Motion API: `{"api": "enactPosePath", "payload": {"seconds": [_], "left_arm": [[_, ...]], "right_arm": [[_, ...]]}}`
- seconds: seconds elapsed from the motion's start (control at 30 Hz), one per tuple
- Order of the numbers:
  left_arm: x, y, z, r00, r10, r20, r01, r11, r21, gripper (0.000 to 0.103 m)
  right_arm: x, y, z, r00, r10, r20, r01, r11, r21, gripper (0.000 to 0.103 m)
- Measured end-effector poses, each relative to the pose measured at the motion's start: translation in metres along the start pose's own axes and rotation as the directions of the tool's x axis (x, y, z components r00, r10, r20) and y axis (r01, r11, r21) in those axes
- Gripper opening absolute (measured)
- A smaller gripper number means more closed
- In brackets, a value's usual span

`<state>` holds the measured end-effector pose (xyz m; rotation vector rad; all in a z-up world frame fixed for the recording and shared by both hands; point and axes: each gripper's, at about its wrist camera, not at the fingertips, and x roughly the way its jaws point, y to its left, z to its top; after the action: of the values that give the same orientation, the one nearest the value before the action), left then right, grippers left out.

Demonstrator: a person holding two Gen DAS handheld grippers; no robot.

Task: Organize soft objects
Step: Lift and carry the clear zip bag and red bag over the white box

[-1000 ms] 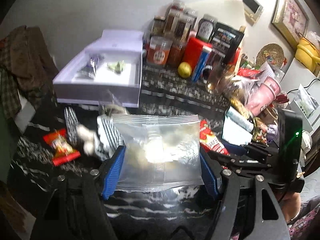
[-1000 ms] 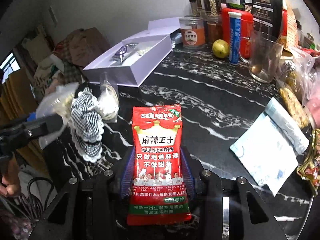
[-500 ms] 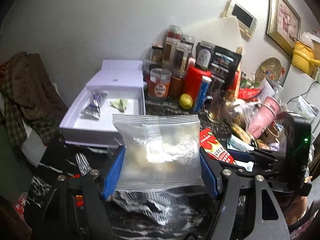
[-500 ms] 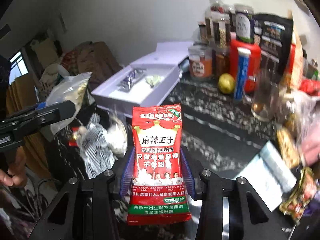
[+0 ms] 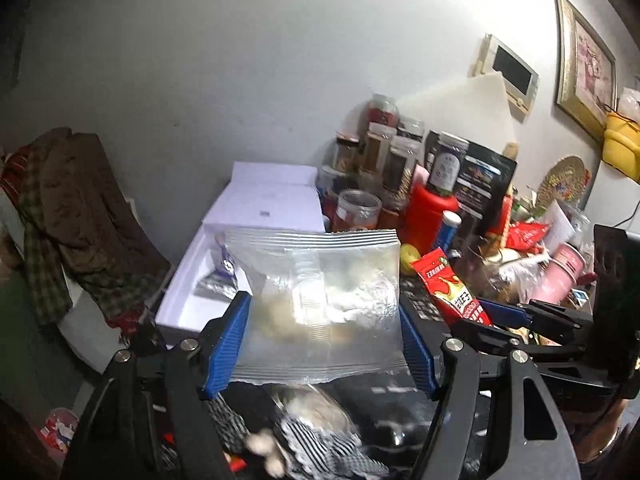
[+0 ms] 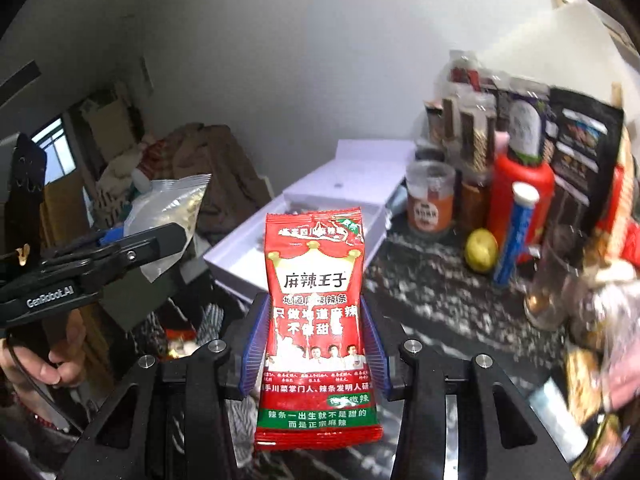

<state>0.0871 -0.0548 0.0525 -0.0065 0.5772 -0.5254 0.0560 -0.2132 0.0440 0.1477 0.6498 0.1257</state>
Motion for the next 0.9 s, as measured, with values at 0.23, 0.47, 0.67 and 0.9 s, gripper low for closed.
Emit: {"api": "enactPosePath", "payload": {"seconds": [0.23,0.47,0.67,0.9], "left_arm": [[0.016,0.016,0.022,0.999,0.032,0.027,-0.032,0.999,0.007,0.070],[0.032,0.033,0.047,0.993,0.086,0.075,-0.089,0.996,0.031,0.070],[0.050,0.049,0.071,0.988,0.108,0.106,-0.113,0.993,0.041,0.070],[0.073,0.063,0.096,0.991,0.070,0.117,-0.073,0.997,0.026,0.070]], "right_arm": [[0.016,0.006,0.040,0.999,0.003,0.054,0.001,0.997,-0.075,0.044],[0.044,0.008,0.074,0.996,0.024,0.087,-0.015,0.995,-0.099,0.044],[0.069,0.010,0.093,0.994,0.043,0.104,-0.033,0.995,-0.098,0.044],[0.097,0.006,0.115,0.990,0.042,0.134,-0.030,0.996,-0.089,0.044]]}}
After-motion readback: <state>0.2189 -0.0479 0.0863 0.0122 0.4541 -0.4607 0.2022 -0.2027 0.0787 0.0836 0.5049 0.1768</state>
